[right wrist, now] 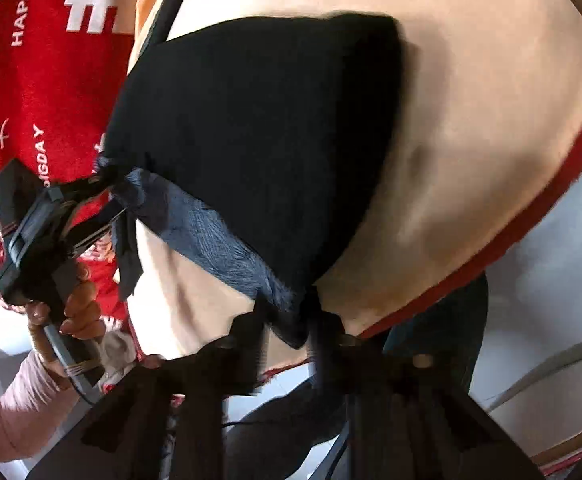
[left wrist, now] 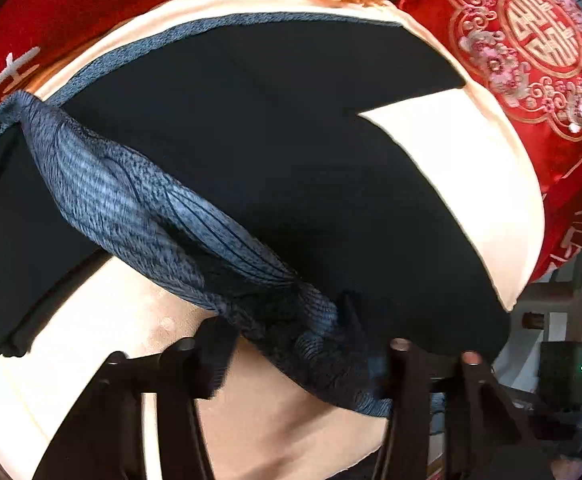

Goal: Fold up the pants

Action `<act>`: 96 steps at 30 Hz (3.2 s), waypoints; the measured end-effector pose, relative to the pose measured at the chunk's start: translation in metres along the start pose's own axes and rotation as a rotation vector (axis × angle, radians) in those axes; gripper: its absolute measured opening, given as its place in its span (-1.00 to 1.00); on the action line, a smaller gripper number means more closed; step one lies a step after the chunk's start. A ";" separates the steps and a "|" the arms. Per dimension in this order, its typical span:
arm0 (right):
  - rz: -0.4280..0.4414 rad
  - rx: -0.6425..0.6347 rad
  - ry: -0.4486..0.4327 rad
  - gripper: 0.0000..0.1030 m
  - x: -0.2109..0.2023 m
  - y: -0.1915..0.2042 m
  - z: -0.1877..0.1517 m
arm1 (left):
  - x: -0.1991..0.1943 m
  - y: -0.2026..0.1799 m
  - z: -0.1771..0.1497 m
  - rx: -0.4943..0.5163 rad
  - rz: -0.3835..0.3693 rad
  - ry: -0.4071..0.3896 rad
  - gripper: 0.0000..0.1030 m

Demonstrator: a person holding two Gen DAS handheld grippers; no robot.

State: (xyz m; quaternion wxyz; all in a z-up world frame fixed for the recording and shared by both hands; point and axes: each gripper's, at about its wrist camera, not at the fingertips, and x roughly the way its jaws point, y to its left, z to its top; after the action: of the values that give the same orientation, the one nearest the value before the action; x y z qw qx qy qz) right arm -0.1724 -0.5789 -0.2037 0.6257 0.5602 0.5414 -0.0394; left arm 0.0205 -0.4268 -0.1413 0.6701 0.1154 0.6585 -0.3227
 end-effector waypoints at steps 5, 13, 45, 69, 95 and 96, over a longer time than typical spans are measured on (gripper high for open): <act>0.059 -0.044 -0.036 -0.75 -0.053 0.029 0.022 | -0.026 -0.004 0.017 -0.054 -0.039 -0.028 -0.38; 0.104 -0.217 -0.159 -0.75 -0.129 0.103 0.126 | -0.063 -0.022 0.086 -0.057 -0.051 -0.153 -0.38; -0.392 -0.245 -0.259 -0.88 -0.065 0.117 0.298 | -0.026 0.113 0.085 -0.402 0.432 -0.081 0.32; -0.364 -0.631 0.008 -0.71 0.074 0.224 0.291 | -0.005 0.121 0.128 -0.417 0.505 -0.114 0.51; -0.169 -0.912 0.229 -0.27 0.130 0.373 0.132 | -0.124 0.302 -0.041 -0.386 0.586 -0.210 0.51; -0.160 -0.941 0.244 -0.21 0.149 0.394 0.119 | -0.128 0.310 -0.044 -0.392 0.594 -0.222 0.51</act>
State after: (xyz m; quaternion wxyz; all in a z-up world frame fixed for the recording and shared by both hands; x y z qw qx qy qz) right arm 0.2225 -0.4393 -0.0775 0.7379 0.1740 0.6111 0.2275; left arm 0.1755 -0.1285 -0.1076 0.8111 0.1356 0.5689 0.0075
